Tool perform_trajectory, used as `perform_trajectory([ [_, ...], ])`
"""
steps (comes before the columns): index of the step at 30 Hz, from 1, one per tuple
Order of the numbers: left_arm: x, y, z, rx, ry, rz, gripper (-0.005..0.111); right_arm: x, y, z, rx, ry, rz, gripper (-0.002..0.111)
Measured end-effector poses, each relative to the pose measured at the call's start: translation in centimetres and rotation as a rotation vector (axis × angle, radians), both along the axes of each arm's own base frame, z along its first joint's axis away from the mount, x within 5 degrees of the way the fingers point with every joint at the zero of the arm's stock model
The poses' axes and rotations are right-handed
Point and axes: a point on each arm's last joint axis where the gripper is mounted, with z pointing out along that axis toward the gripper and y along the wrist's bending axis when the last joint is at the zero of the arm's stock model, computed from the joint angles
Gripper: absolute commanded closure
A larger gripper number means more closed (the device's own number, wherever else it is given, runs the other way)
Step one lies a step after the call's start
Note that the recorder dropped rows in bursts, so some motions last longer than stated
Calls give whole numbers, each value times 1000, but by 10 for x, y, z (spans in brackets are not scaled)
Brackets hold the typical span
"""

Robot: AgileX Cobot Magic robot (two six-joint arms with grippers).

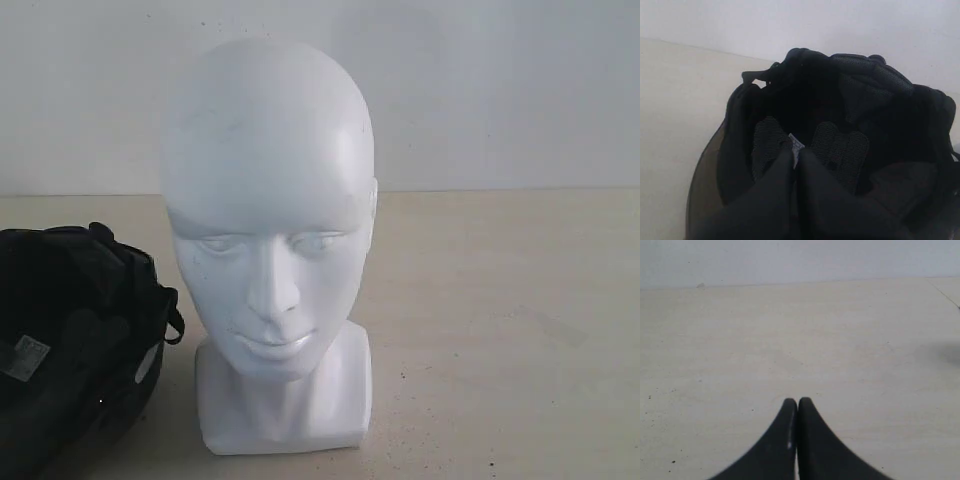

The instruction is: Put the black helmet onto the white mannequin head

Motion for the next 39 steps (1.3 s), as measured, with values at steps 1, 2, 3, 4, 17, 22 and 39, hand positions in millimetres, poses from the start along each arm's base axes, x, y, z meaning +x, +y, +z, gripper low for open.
perform_trajectory([
  [1, 0, 0, 0, 0, 0, 0, 102, 0, 0, 0, 0, 0, 0, 108],
  [2, 0, 0, 0, 0, 0, 0, 102, 0, 0, 0, 0, 0, 0, 108],
  [3, 0, 0, 0, 0, 0, 0, 102, 0, 0, 0, 0, 0, 0, 108],
  [4, 0, 0, 0, 0, 0, 0, 102, 0, 0, 0, 0, 0, 0, 108],
  [17, 0, 0, 0, 0, 0, 0, 102, 0, 0, 0, 0, 0, 0, 108],
  [22, 0, 0, 0, 0, 0, 0, 102, 0, 0, 0, 0, 0, 0, 108],
  [39, -3, 0, 27, 42, -71, -5, 102, 0, 0, 0, 0, 0, 0, 108],
])
